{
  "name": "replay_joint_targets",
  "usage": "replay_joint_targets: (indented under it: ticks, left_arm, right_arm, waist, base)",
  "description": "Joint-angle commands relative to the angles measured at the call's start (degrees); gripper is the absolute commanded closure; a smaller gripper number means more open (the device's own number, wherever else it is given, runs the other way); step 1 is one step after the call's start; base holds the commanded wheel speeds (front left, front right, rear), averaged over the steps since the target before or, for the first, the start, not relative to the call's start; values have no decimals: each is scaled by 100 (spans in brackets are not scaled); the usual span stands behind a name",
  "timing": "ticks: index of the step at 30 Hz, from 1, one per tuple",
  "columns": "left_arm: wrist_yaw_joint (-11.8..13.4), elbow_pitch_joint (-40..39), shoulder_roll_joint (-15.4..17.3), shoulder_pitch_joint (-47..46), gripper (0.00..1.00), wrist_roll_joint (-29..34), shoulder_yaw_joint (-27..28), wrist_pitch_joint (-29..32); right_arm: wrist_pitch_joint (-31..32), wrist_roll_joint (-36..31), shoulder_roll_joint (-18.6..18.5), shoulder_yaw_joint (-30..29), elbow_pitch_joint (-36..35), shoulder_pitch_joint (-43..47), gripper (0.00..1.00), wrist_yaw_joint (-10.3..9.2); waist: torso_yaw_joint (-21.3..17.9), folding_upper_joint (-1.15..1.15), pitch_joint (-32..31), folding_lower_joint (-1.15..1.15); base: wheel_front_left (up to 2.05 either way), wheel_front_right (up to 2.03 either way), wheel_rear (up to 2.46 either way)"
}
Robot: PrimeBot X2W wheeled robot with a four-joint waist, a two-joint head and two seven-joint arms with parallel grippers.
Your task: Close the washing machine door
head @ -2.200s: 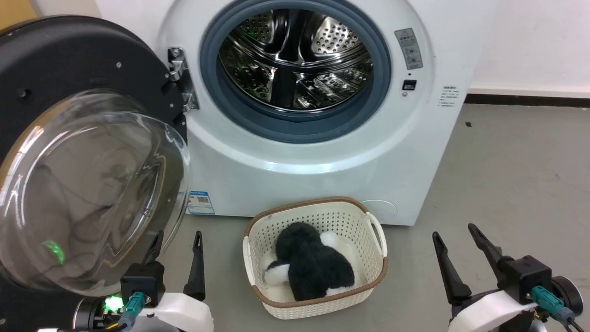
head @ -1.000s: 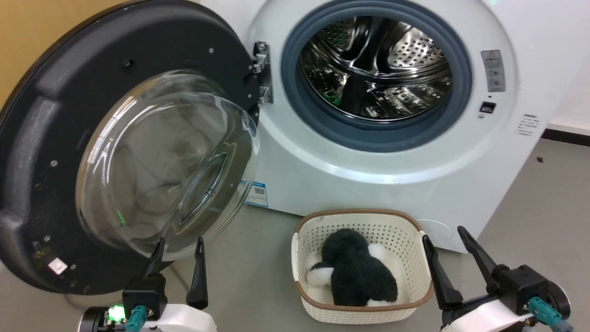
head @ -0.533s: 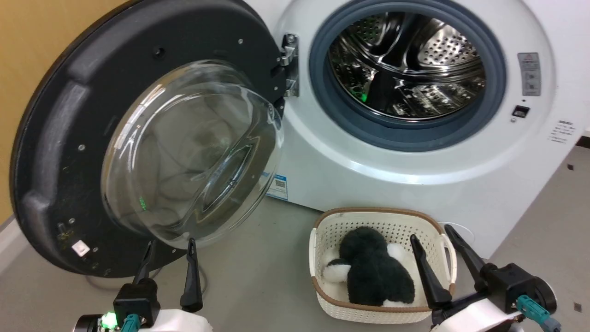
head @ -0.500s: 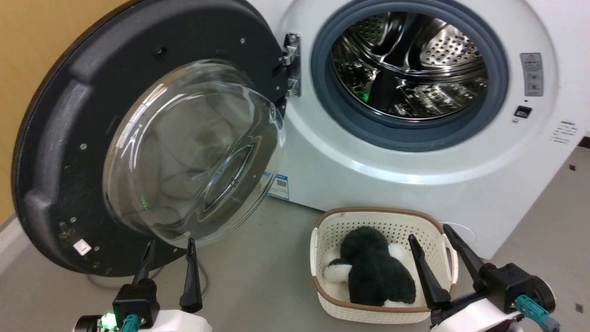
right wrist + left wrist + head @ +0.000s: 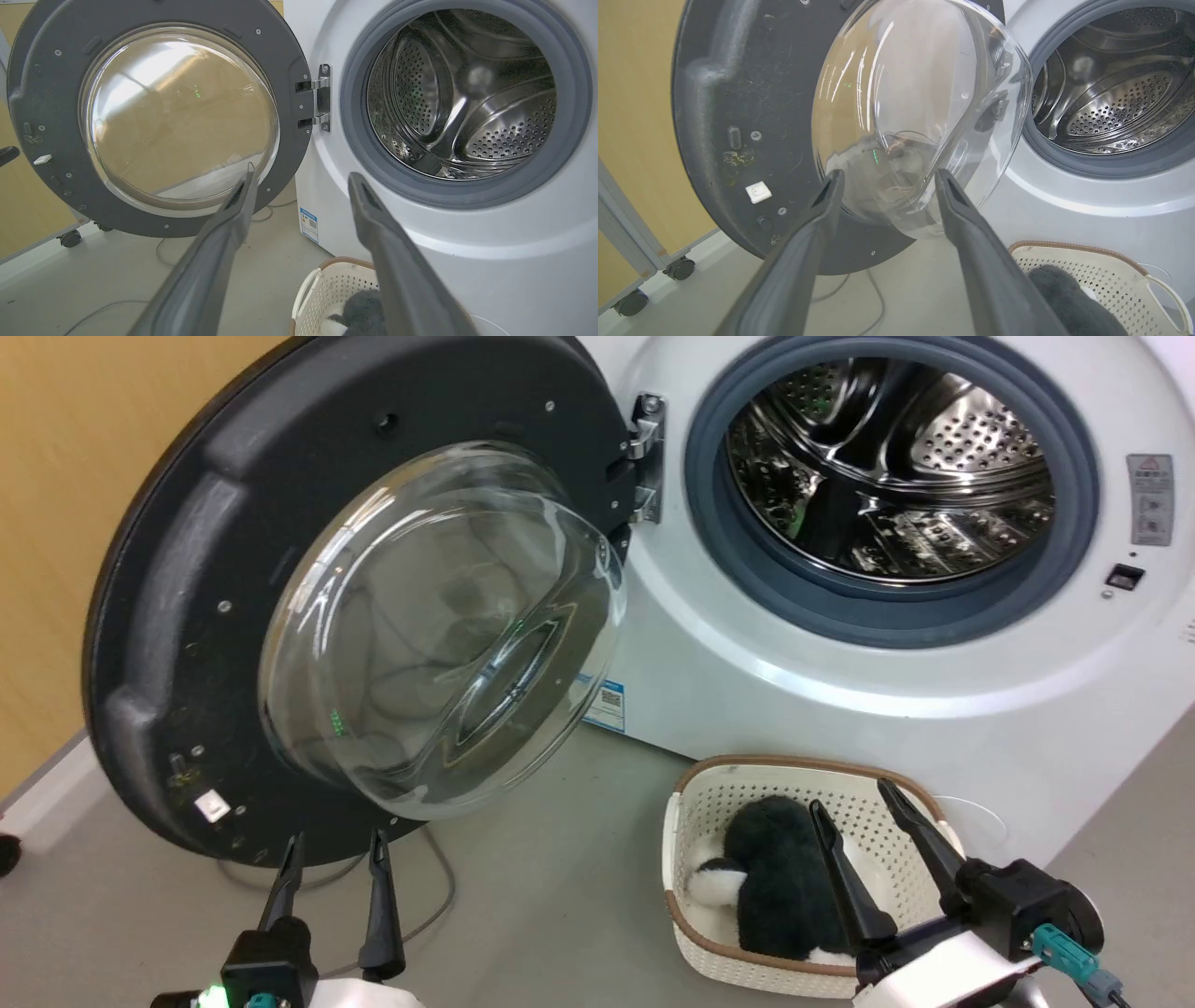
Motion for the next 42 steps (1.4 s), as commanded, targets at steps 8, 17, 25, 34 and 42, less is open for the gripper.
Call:
replay_joint_targets:
  ticks: [8,17,25,34,42]
  left_arm:
    - [118,-89,3,136,0,-63,28,-147]
    - [191,-129,2,221,0,-87,34,-254]
    - [229,-142,2,247,0,-102,17,-350]
    - [282,-187,1,292,0,-140,37,-458]
    - [298,-228,1,300,0,-168,52,-473]
  right_arm:
    - [-143,154,-87,179,97,-207,0,4]
    - [-251,263,-126,325,157,-251,0,4]
    - [-347,337,-136,384,173,-250,0,4]
    - [-455,416,-149,479,203,-260,0,4]
    - [-470,421,-143,477,210,-264,0,5]
  waist:
    - [220,0,25,0]
    - [438,0,31,0]
    - [634,0,41,0]
    - [858,0,53,0]
    - [890,0,55,0]
  base:
    - [0,0,0]
    - [0,0,0]
    - [0,0,0]
    - [0,0,0]
    - [0,0,0]
